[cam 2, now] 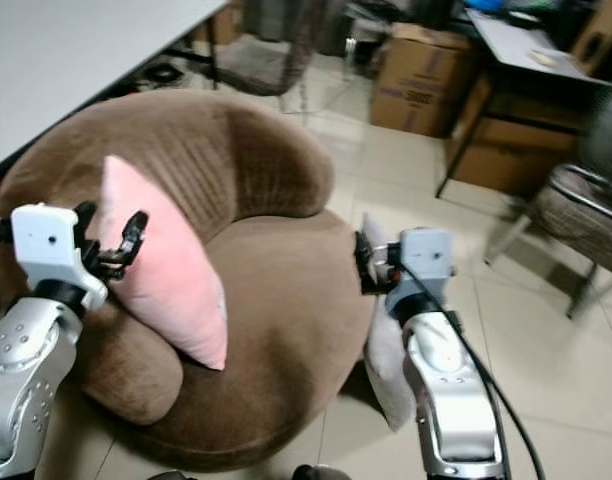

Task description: Move the pillow to the sofa from floor

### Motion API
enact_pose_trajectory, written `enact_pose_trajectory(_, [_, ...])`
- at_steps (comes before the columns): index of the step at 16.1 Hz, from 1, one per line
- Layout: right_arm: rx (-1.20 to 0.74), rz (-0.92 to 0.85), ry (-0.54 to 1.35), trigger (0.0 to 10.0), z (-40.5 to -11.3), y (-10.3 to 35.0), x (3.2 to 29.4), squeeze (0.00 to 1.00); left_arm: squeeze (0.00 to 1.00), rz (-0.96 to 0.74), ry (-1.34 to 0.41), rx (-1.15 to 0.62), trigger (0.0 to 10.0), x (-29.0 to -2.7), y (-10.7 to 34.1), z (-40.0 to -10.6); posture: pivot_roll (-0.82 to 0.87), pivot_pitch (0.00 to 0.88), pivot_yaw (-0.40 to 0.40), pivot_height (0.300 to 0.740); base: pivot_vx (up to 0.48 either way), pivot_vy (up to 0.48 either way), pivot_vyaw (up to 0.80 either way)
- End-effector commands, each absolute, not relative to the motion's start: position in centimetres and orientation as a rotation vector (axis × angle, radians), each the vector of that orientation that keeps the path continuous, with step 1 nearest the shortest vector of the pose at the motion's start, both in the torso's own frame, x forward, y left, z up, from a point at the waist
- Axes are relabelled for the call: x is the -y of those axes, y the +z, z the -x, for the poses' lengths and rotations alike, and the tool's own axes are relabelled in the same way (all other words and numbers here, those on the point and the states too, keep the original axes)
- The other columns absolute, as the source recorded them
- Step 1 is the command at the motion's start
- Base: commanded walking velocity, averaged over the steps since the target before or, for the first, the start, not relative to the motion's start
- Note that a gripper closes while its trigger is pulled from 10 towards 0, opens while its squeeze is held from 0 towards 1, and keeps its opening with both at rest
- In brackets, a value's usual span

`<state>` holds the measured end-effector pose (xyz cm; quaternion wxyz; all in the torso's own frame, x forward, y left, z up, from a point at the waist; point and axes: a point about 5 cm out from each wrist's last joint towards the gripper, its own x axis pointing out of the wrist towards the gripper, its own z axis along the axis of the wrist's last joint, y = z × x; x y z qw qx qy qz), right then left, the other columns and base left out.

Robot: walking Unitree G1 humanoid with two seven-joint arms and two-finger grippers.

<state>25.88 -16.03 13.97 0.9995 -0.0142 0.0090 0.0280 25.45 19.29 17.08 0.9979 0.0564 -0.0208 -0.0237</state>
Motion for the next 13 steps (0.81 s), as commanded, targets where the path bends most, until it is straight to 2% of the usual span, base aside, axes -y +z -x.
enact_pose_trajectory(1, [0.002,0.007,0.062,10.0,-25.6,14.4,16.1,0.00,0.00,-0.117,-0.057,0.042,10.0,-19.0,17.0,-25.4,0.05,0.000,-0.062,0.740,0.000,-0.480,0.00])
enact_pose_trajectory(4, [-0.039,0.020,0.044,10.0,-25.5,13.9,16.1,0.00,0.00,-0.126,-0.062,0.038,10.0,-18.8,16.7,-25.5,0.04,0.000,-0.064,0.740,0.000,-0.480,-0.57])
enact_pose_trajectory(7, [-0.135,0.048,0.071,10.0,-25.7,12.2,15.4,0.00,0.00,-0.143,-0.071,0.040,10.0,-18.5,16.6,-25.7,0.05,0.000,-0.073,0.740,0.000,-0.480,0.00])
enact_pose_trajectory(10, [-0.148,0.045,0.058,10.0,-25.9,12.0,15.2,0.00,0.00,-0.188,-0.064,0.038,10.0,-18.7,16.4,-25.8,0.05,0.000,-0.074,0.740,0.000,-0.480,0.00])
enact_pose_trajectory(11, [-0.143,0.052,0.066,10.0,-26.0,12.1,15.1,0.00,0.00,-0.211,-0.068,0.035,10.0,-18.8,16.2,-25.7,0.05,0.000,-0.073,0.740,0.000,-0.307,0.00])
enact_pose_trajectory(13, [-0.145,0.052,0.086,10.0,-25.9,12.2,14.9,0.00,0.00,-0.166,-0.035,0.025,10.0,-19.1,15.8,-25.7,0.05,0.000,-0.070,0.740,0.000,0.000,-0.80])
